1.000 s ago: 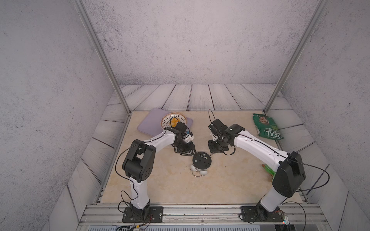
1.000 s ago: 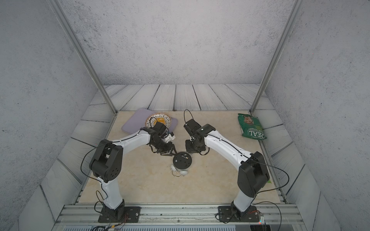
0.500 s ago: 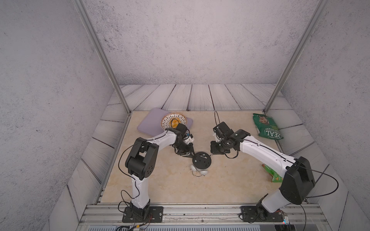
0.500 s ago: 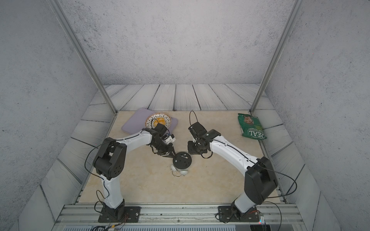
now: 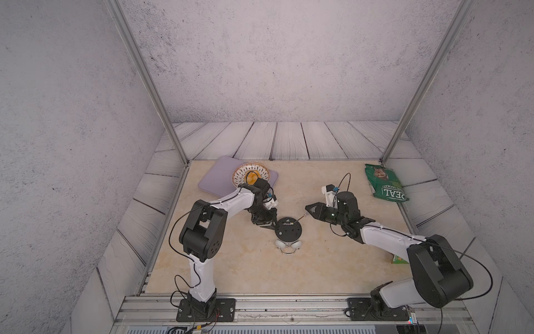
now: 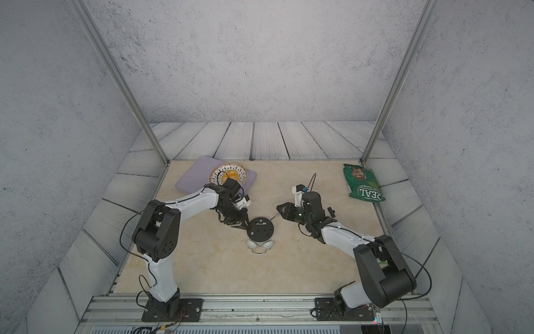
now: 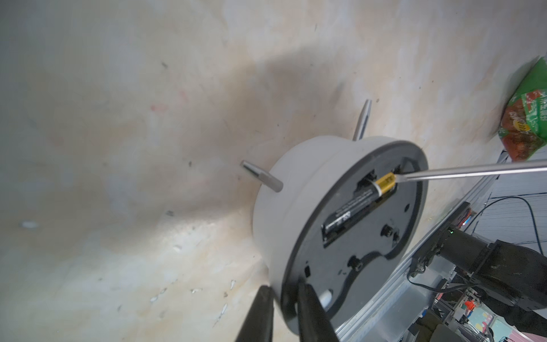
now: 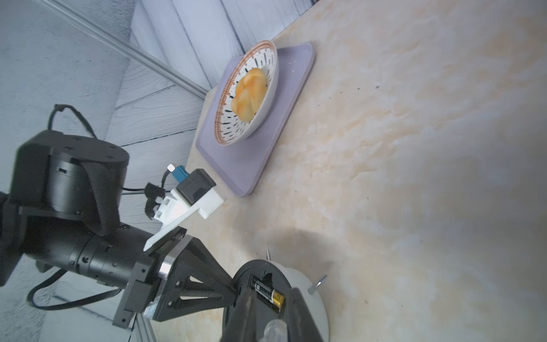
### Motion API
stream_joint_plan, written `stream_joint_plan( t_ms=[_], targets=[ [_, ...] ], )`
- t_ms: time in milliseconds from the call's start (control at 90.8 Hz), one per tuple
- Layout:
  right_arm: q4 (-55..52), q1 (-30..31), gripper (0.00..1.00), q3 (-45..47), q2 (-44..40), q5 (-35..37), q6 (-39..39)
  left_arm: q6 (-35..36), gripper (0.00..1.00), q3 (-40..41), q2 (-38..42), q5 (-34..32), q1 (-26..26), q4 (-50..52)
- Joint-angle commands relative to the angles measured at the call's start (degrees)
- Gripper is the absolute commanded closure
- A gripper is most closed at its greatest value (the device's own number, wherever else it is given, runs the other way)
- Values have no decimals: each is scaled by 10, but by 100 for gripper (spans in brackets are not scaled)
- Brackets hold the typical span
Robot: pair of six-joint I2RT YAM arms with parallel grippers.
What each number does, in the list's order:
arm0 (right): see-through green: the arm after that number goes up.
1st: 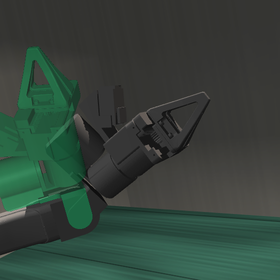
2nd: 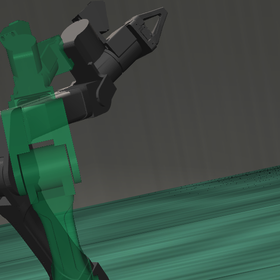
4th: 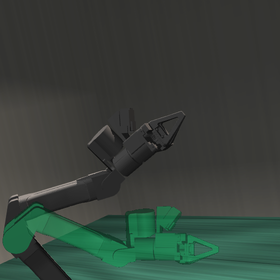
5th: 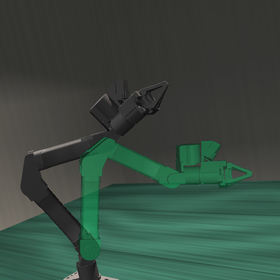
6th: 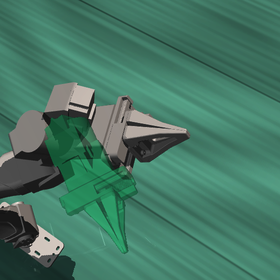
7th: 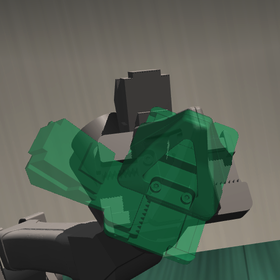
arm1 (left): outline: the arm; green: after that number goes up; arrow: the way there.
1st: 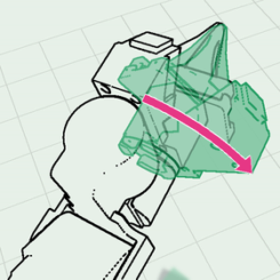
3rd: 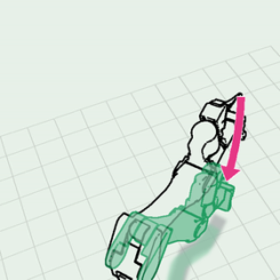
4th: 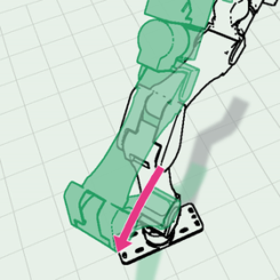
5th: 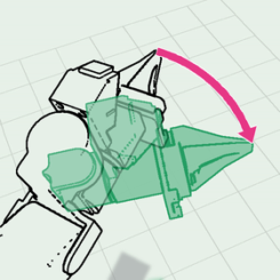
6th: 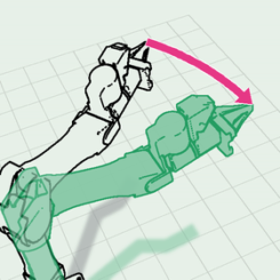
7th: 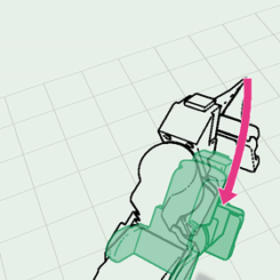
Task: Remove the battery from the alarm
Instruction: Release the battery from the alarm.
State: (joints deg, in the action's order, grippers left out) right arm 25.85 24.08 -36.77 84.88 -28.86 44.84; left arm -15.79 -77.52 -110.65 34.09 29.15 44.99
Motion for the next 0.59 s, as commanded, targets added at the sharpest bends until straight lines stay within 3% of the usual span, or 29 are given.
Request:
stream_joint_plan(
  t_ms=[0,187,286,583],
  targets=[
    [134,18,100,54,75,-186,90,11,81,11,-19,-1,29,-38],
    [532,-26,100,136,224,-185,271,-12,81,36,5,-15,29,-55],
    [544,-25,100,125,249,-191,265,-24,80,42,19,-21,29,-64],
    [544,-27,100,101,196,-215,279,-24,79,24,37,-71,23,-57]
  ],
)
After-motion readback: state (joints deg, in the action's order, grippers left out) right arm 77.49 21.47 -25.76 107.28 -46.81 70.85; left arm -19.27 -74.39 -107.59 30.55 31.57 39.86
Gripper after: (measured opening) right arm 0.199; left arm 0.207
